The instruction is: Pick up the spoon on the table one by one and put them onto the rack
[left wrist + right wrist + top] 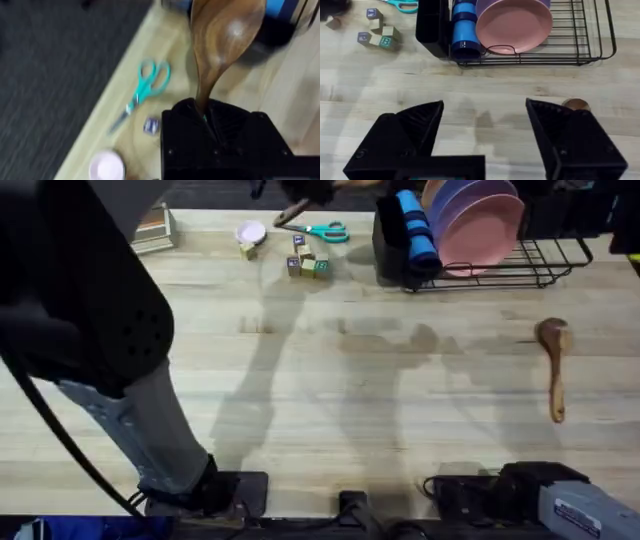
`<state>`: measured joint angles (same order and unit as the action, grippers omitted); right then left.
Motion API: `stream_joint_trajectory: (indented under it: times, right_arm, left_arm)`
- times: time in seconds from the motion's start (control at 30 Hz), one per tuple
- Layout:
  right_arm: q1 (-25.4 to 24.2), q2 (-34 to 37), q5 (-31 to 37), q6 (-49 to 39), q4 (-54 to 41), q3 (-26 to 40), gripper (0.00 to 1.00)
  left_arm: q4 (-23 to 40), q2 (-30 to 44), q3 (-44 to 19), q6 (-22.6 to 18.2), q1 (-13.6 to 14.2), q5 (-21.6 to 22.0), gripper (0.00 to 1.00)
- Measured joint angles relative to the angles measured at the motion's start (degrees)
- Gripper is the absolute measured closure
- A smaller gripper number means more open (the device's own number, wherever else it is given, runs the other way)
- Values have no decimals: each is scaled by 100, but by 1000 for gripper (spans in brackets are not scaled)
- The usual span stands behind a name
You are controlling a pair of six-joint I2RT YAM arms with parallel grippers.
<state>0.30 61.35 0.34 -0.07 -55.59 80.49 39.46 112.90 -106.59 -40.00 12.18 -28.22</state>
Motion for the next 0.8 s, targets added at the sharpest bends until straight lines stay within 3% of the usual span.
stream_joint_trajectory:
  times: [0.3,0.6,0.8]
  right_arm:
    - [0,0,0,1,0,0,5]
    - [0,-1,0,1,0,0,5]
    - [0,1,0,1,-2,0,5]
  left_arm:
    - [-1343,0,0,1159,482,-571,957]
    - [-2363,0,0,1718,1046,-734,957]
    - [-3371,141,-7,2257,1255,-1020,957]
